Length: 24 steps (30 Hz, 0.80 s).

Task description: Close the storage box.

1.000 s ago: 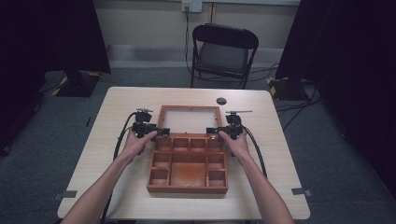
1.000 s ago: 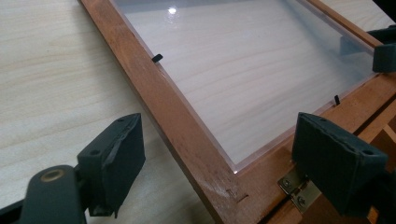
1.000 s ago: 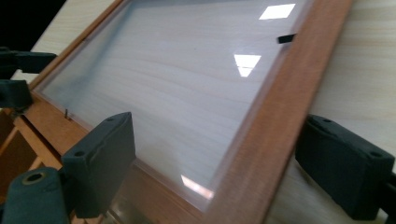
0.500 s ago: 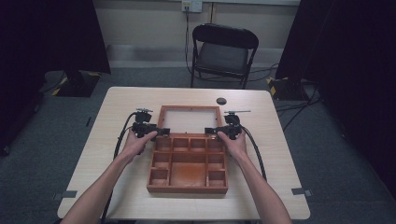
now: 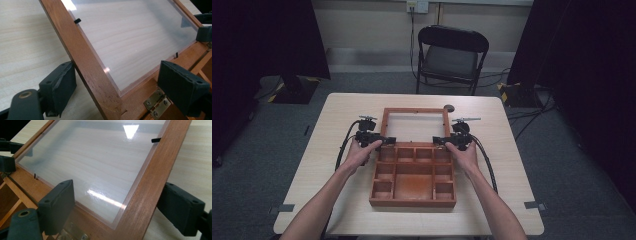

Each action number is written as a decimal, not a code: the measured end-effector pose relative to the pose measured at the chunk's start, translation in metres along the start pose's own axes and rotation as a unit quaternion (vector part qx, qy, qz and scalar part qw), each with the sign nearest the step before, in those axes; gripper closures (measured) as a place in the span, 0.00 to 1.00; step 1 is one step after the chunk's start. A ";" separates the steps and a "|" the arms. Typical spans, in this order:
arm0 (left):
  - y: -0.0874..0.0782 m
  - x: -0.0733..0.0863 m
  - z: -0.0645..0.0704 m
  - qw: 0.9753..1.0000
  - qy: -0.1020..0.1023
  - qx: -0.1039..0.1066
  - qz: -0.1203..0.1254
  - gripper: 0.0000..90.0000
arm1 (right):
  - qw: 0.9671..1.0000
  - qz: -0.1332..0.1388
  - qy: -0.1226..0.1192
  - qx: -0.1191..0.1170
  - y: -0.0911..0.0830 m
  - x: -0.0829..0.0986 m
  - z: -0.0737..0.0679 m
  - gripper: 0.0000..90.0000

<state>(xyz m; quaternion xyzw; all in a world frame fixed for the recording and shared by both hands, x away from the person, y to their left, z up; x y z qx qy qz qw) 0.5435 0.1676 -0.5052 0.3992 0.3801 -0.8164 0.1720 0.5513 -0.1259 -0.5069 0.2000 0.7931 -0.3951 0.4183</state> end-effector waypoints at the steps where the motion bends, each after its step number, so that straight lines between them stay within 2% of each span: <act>1: 0.001 0.000 0.000 1.000 -0.010 0.004 0.001 0.19 | 1.000 0.001 -0.002 0.001 -0.001 0.000 0.000 0.17; 7: 0.000 -0.001 0.000 1.000 -0.007 0.010 -0.005 0.21 | 1.000 0.006 -0.010 0.004 -0.002 -0.002 -0.002 0.18; 10: -0.001 -0.002 0.001 1.000 -0.005 0.019 -0.001 0.24 | 1.000 0.013 -0.026 0.008 -0.004 -0.004 -0.003 0.21; 11: -0.001 -0.002 0.001 1.000 -0.005 0.019 -0.001 0.24 | 1.000 0.013 -0.026 0.008 -0.004 -0.004 -0.003 0.21; 12: -0.001 -0.002 0.001 1.000 0.000 0.017 0.000 0.24 | 1.000 0.016 -0.026 0.007 -0.007 -0.006 -0.002 0.26; 15: -0.002 -0.004 0.003 1.000 0.011 0.011 0.003 0.24 | 0.999 0.026 -0.019 0.004 -0.010 -0.008 0.000 0.31; 20: -0.005 -0.006 0.005 1.000 0.017 0.002 0.010 0.27 | 0.999 0.031 -0.021 0.006 -0.012 -0.010 -0.002 0.31; 24: -0.008 -0.009 0.006 1.000 0.020 0.008 0.020 0.30 | 0.999 0.043 -0.015 -0.005 -0.016 -0.014 -0.003 0.32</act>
Point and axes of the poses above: each handheld gripper's, and its own axes: y roughly forward along the jaws, x roughly out of its underside, z roughly to its right, the point moved 5 cm from there along y, roughly forward along the jaws, and after that the axes turned 12 degrees about z, right-handed, at the moved point
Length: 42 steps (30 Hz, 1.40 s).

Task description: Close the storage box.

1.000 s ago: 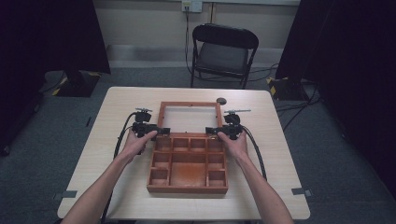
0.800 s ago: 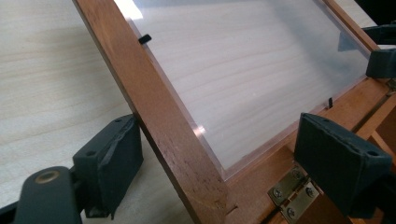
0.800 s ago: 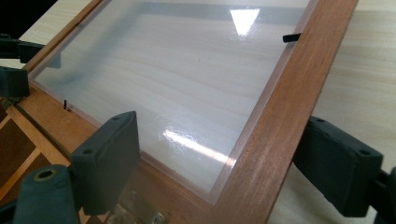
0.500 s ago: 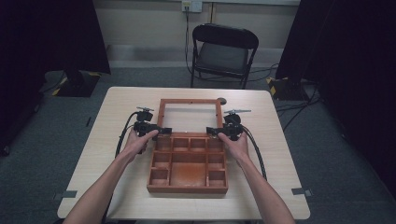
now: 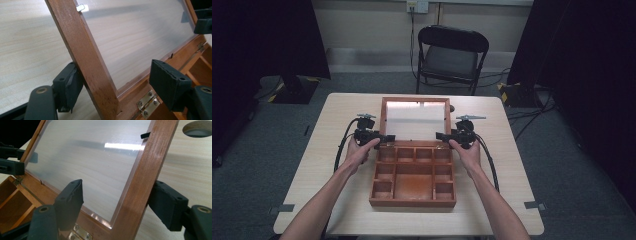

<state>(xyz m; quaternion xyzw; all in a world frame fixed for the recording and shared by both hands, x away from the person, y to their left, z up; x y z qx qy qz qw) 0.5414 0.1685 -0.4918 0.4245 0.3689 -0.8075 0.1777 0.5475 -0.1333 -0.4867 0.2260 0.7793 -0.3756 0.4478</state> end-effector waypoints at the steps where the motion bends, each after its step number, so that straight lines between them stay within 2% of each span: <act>1: -0.001 -0.001 0.001 1.000 -0.001 0.001 0.001 0.30 | 1.000 0.002 0.001 0.000 -0.001 -0.001 0.000 0.31; 3: -0.001 -0.001 0.001 1.000 0.003 0.001 0.002 0.30 | 1.000 0.004 0.004 -0.003 -0.002 -0.002 -0.001 0.31; 10: -0.010 -0.010 0.005 1.000 0.003 0.010 0.029 0.31 | 0.999 0.027 0.018 -0.018 -0.011 -0.009 -0.005 0.34; 13: -0.015 -0.012 0.006 0.999 0.001 0.013 0.034 0.36 | 0.999 0.034 0.021 -0.023 -0.017 -0.012 -0.006 0.39; 21: -0.026 -0.015 0.008 0.999 0.017 0.020 0.036 0.46 | 0.998 0.049 0.027 -0.025 -0.026 -0.014 -0.007 0.48; 23: -0.030 -0.015 0.009 0.999 0.022 0.022 0.038 0.49 | 0.998 0.050 0.023 -0.024 -0.029 -0.015 -0.009 0.50; 24: -0.034 -0.015 0.011 0.998 0.034 0.019 0.039 0.51 | 0.998 0.050 0.018 -0.024 -0.033 -0.016 -0.011 0.53; 28: -0.042 -0.016 0.015 0.998 0.045 0.022 0.041 0.56 | 0.998 0.052 0.008 -0.021 -0.041 -0.016 -0.016 0.57; 31: -0.045 -0.015 0.015 0.998 0.041 0.020 0.048 0.61 | 0.999 0.049 0.003 -0.022 -0.044 -0.016 -0.018 0.59; 32: -0.046 -0.014 0.017 0.997 0.049 0.019 0.048 0.62 | 0.999 0.048 -0.002 -0.021 -0.046 -0.017 -0.020 0.61; 37: -0.050 -0.014 0.019 0.997 0.056 0.019 0.045 0.64 | 0.999 0.047 -0.005 -0.025 -0.049 -0.016 -0.022 0.60; 42: -0.055 -0.009 0.022 0.997 0.051 0.032 0.044 0.64 | 0.999 0.037 -0.005 -0.025 -0.054 -0.015 -0.025 0.59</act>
Point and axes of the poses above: each handheld gripper's, and its own axes: y roughly forward along the jaws, x roughly out of its underside, z roughly to its right, the point moved 5 cm from there along y, roughly forward along the jaws, and after that the axes turned 12 degrees about z, right-handed, at the moved point
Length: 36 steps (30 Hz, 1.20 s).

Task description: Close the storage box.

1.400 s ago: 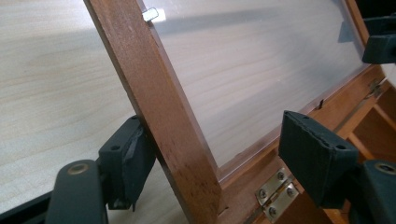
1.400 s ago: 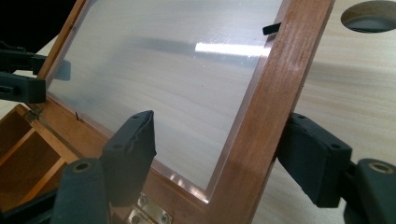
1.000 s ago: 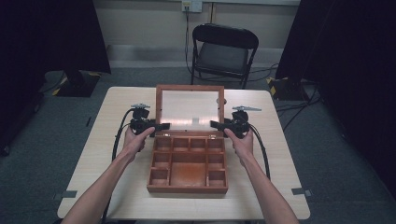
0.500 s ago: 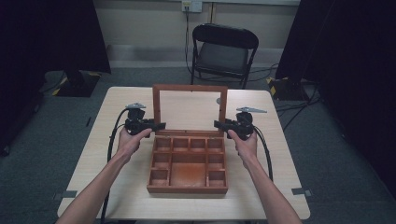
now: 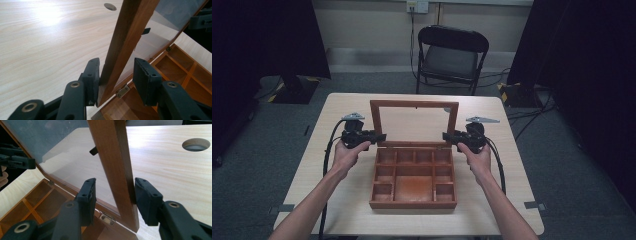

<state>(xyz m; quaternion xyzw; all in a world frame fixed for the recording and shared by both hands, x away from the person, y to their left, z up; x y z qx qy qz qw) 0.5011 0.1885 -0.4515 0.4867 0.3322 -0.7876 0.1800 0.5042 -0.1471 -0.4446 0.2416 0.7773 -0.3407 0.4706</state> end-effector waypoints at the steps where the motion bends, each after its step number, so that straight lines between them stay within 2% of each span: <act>1: 0.000 0.000 0.000 1.000 0.000 0.000 0.000 0.64 | 1.000 0.000 0.000 0.000 0.000 0.000 0.000 0.59; 8: -0.005 0.003 0.005 1.000 0.004 0.005 0.004 0.64 | 1.000 0.010 0.004 -0.001 -0.004 0.002 -0.003 0.55; 10: -0.006 0.003 0.006 1.000 0.005 0.008 0.003 0.63 | 1.000 0.009 -0.008 0.000 -0.005 0.004 -0.005 0.53; 12: -0.006 0.003 0.007 1.000 0.005 0.008 0.004 0.63 | 1.000 0.007 -0.003 -0.001 -0.005 0.005 -0.006 0.52; 14: -0.008 0.004 0.008 1.000 0.011 0.008 0.002 0.62 | 1.000 0.001 0.013 -0.003 -0.006 0.007 -0.005 0.42; 18: -0.008 0.004 0.009 1.000 0.012 0.009 0.002 0.62 | 1.000 0.004 0.014 -0.004 -0.009 0.006 -0.006 0.39; 23: -0.009 0.005 0.009 1.000 0.012 0.007 0.003 0.62 | 1.000 0.012 0.007 -0.007 -0.011 0.003 -0.008 0.41; 28: -0.010 0.006 0.012 1.000 0.013 0.011 0.004 0.60 | 1.000 0.013 0.000 -0.012 -0.010 0.003 -0.013 0.44; 33: -0.011 0.006 0.014 1.000 0.013 0.008 0.004 0.58 | 1.000 0.010 0.001 -0.015 -0.011 0.003 -0.014 0.43; 35: -0.011 0.006 0.016 1.000 0.010 0.010 0.004 0.56 | 1.000 0.007 0.002 -0.015 -0.012 0.003 -0.015 0.43; 36: -0.012 0.006 0.017 1.000 0.012 0.012 0.003 0.50 | 1.000 0.005 -0.001 -0.014 -0.013 0.004 -0.016 0.43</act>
Point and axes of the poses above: each handheld gripper's, and its own axes: y roughly forward along the jaws, x roughly out of its underside, z roughly to its right, the point moved 5 cm from there along y, roughly forward along the jaws, and after that the axes turned 12 degrees about z, right-handed, at the moved point
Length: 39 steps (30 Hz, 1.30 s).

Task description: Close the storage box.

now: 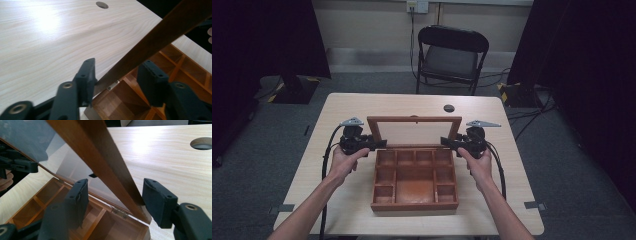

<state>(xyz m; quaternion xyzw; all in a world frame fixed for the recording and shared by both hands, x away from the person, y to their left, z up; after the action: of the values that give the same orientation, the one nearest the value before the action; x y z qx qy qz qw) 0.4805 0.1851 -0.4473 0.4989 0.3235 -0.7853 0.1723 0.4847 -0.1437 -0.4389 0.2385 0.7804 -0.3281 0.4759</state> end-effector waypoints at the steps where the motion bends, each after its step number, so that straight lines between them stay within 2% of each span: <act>1: 0.000 0.000 0.001 1.000 0.001 0.001 0.001 0.50 | 1.000 0.000 0.000 0.000 0.000 0.000 0.000 0.43; 2: 0.002 0.000 0.004 1.000 0.008 0.002 -0.003 0.42 | 1.000 0.001 0.001 0.000 0.000 0.000 0.000 0.42; 3: 0.002 0.001 0.005 1.000 0.023 -0.008 -0.010 0.42 | 1.000 0.001 0.001 0.000 0.000 0.000 0.000 0.42; 4: 0.004 0.000 0.010 0.999 0.028 -0.013 -0.012 0.36 | 1.000 0.003 0.006 0.001 0.000 0.000 0.000 0.42; 6: 0.004 0.000 0.011 1.000 0.022 -0.011 -0.012 0.31 | 1.000 0.003 0.007 0.001 0.000 0.000 0.000 0.42; 8: 0.004 0.000 0.012 1.000 0.020 -0.013 -0.012 0.30 | 1.000 0.001 0.007 0.001 -0.001 0.000 -0.001 0.41; 11: 0.000 0.001 0.011 1.000 0.019 -0.010 -0.015 0.30 | 1.000 -0.003 0.005 0.001 -0.002 0.000 -0.002 0.41; 14: -0.008 -0.004 0.015 1.000 0.013 -0.006 0.001 0.30 | 1.000 -0.007 0.001 0.001 -0.004 0.000 -0.004 0.40; 17: -0.014 -0.006 0.020 1.000 0.026 -0.007 0.009 0.33 | 1.000 -0.018 -0.002 -0.003 -0.008 0.001 -0.006 0.38; 18: -0.018 -0.008 0.022 0.999 0.035 -0.004 0.014 0.36 | 1.000 -0.021 -0.011 -0.001 -0.009 0.001 -0.007 0.38; 19: -0.019 -0.008 0.024 0.999 0.032 -0.002 0.018 0.38 | 1.000 -0.020 -0.016 0.002 -0.010 0.002 -0.008 0.38; 22: -0.019 -0.008 0.026 0.999 0.041 -0.001 0.015 0.39 | 0.999 -0.025 -0.023 0.003 -0.012 0.003 -0.011 0.38; 28: -0.018 -0.007 0.028 0.999 0.033 0.004 0.020 0.39 | 0.998 -0.035 -0.047 0.002 -0.017 0.007 -0.015 0.37; 32: -0.018 -0.006 0.029 0.999 0.031 0.008 0.018 0.39 | 0.998 -0.036 -0.049 0.003 -0.018 0.008 -0.016 0.35; 33: -0.017 -0.006 0.030 0.999 0.032 0.009 0.017 0.38 | 0.998 -0.039 -0.045 0.003 -0.019 0.008 -0.016 0.29; 34: -0.017 -0.005 0.030 0.999 0.031 0.011 0.015 0.37 | 0.999 -0.043 -0.031 0.003 -0.019 0.009 -0.015 0.25; 35: -0.017 -0.005 0.030 0.999 0.031 0.012 0.012 0.37 | 0.999 -0.045 -0.023 0.000 -0.020 0.010 -0.015 0.26; 36: -0.017 -0.005 0.030 0.999 0.033 0.011 0.008 0.36 | 0.998 -0.048 -0.030 0.008 -0.024 0.011 -0.012 0.25; 39: -0.015 -0.005 0.032 0.999 0.029 0.015 0.012 0.36 | 0.998 -0.046 -0.031 0.010 -0.028 0.012 -0.010 0.26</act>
<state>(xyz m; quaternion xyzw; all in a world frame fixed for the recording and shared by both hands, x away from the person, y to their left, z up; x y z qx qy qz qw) 0.4525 0.1746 -0.4284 0.5274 0.3107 -0.7734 0.1649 0.4547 -0.1546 -0.4380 0.1969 0.7719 -0.3648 0.4819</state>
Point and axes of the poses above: each handheld gripper's, and its own axes: y roughly forward along the jaws, x roughly out of its underside, z roughly to its right, the point moved 5 cm from there along y, roughly forward along the jaws, and after that the axes turned 12 degrees about z, right-handed, at the moved point
